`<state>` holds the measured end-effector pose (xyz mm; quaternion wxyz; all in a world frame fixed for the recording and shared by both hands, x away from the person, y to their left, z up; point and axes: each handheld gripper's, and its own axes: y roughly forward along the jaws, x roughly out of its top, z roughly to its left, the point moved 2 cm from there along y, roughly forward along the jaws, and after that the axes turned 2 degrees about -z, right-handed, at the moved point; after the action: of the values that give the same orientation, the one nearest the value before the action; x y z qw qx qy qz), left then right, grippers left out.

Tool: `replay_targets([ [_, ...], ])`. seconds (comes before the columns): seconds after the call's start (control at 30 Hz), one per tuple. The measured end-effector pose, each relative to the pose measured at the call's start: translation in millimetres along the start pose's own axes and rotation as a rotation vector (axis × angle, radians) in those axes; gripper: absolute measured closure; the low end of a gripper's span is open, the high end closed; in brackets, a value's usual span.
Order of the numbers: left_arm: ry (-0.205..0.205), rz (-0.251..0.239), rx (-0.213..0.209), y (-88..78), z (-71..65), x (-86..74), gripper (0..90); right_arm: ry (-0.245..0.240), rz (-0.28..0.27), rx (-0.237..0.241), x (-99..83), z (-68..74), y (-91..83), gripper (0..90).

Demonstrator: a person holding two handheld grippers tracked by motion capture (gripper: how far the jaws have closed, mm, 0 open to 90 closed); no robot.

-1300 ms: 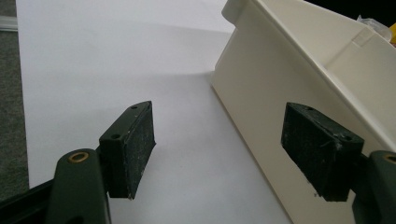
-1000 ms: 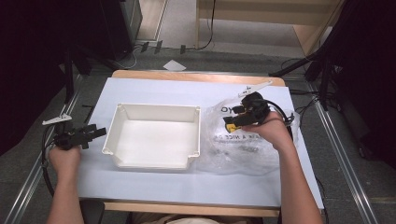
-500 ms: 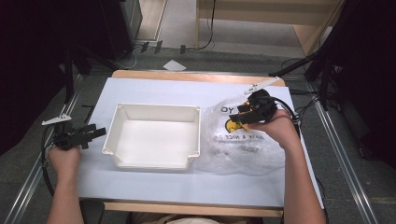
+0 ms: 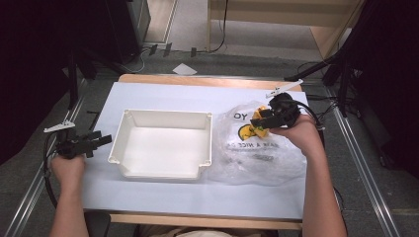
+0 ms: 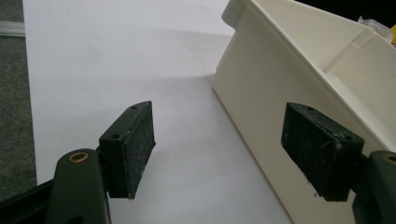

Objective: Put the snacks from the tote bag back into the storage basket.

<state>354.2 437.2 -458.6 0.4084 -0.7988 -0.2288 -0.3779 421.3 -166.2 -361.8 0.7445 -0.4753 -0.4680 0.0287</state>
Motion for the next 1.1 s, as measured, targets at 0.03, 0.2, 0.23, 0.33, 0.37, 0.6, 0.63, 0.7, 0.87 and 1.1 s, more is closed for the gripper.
replay_targets([
  [0.03,0.001,-0.001,0.003,-0.2,0.1,0.1,26.9,-0.009,-0.005,-0.002,-0.6,-2.3,-0.1,46.3],
  [0.2,0.001,0.002,-0.002,0.2,0.0,0.0,27.0,0.007,-0.01,-0.028,-2.6,-7.4,-4.0,44.0],
  [0.23,0.001,0.002,-0.002,0.1,-0.1,0.0,26.9,0.013,-0.008,-0.036,-3.2,-8.4,-4.7,43.9],
  [0.33,0.001,0.001,-0.001,0.6,-0.1,-0.1,26.9,0.023,-0.005,-0.047,-5.4,-12.8,-5.9,43.6],
  [0.37,0.001,0.001,-0.001,0.8,-0.2,-0.2,26.9,0.026,-0.002,-0.054,-5.9,-13.9,-6.4,43.5],
  [0.6,-0.002,0.002,0.001,1.2,0.1,-0.3,27.0,0.053,0.006,-0.086,-11.2,-25.2,-1.4,42.5],
  [0.63,-0.001,0.003,0.001,1.4,0.3,-0.4,27.0,0.055,0.009,-0.089,-12.1,-27.0,-0.5,42.4],
  [0.7,-0.002,0.003,0.0,1.7,0.3,-0.4,26.9,0.06,0.01,-0.09,-13.2,-29.2,0.2,42.2],
  [0.87,-0.001,0.006,-0.002,1.8,0.6,-0.5,27.0,0.075,0.009,-0.1,-15.9,-36.2,1.7,41.3],
  [1.1,-0.001,0.007,-0.003,2.1,0.3,-0.6,27.0,0.089,0.037,-0.118,-21.5,-44.2,10.0,41.2],
])
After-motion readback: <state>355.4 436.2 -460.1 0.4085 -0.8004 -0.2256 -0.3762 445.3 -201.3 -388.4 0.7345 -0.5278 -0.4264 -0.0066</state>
